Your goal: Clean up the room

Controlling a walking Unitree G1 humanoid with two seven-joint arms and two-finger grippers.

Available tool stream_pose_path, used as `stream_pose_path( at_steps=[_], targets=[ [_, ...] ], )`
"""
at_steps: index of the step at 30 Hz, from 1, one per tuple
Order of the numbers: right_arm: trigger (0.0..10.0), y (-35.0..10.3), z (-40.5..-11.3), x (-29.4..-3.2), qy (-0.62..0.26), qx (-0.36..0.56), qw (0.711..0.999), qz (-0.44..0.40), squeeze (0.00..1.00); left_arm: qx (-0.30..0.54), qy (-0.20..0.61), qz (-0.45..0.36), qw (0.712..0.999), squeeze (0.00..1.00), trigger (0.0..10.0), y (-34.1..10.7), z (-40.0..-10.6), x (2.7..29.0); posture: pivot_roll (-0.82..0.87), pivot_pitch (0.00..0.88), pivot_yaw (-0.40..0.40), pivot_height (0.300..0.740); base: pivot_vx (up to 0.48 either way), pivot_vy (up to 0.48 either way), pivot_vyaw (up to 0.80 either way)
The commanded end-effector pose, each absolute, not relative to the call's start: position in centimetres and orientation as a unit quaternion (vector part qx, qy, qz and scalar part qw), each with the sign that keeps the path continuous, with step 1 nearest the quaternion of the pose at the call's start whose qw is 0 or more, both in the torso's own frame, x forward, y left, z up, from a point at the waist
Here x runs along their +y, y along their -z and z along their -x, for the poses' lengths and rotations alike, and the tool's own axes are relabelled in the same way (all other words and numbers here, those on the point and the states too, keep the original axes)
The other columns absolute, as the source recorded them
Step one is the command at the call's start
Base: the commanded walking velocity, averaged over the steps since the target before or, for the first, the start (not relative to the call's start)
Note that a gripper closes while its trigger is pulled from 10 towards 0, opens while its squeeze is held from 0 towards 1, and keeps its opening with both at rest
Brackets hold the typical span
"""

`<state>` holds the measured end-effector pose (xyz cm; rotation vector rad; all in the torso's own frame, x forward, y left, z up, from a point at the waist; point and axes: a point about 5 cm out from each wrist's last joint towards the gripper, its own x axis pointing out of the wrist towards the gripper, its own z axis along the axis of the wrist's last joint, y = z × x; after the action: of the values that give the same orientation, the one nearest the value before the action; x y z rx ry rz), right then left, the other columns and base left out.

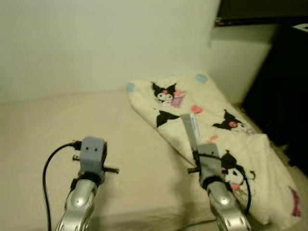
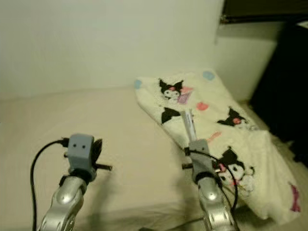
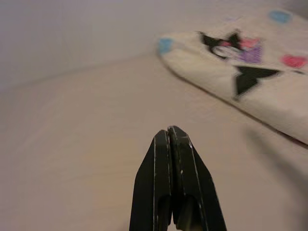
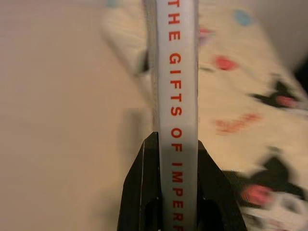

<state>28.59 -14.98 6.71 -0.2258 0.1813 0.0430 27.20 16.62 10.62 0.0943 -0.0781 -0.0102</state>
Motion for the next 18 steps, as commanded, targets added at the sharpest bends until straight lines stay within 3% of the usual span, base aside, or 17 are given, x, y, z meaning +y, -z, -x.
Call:
stream_pose_path(
  at_steps=[1,18],
  targets=[
    [10.0,-6.94,-28.57,-15.28,-0.018,0.081,0.990,0.117,0.00,-0.030,0.007,-0.048,0.998,0.00,10.0,-10.20,-26.95,16.64,-0.05,0.111,0.037,0.727,0.000,0.304,0.00],
    [10.0,-6.88,-28.60,-15.16,-0.021,0.082,0.990,0.117,0.00,-0.029,0.004,-0.049,0.998,0.00,10.0,-10.17,-26.83,16.82,-0.05,0.112,0.035,0.727,0.000,0.307,0.00]
  ],
)
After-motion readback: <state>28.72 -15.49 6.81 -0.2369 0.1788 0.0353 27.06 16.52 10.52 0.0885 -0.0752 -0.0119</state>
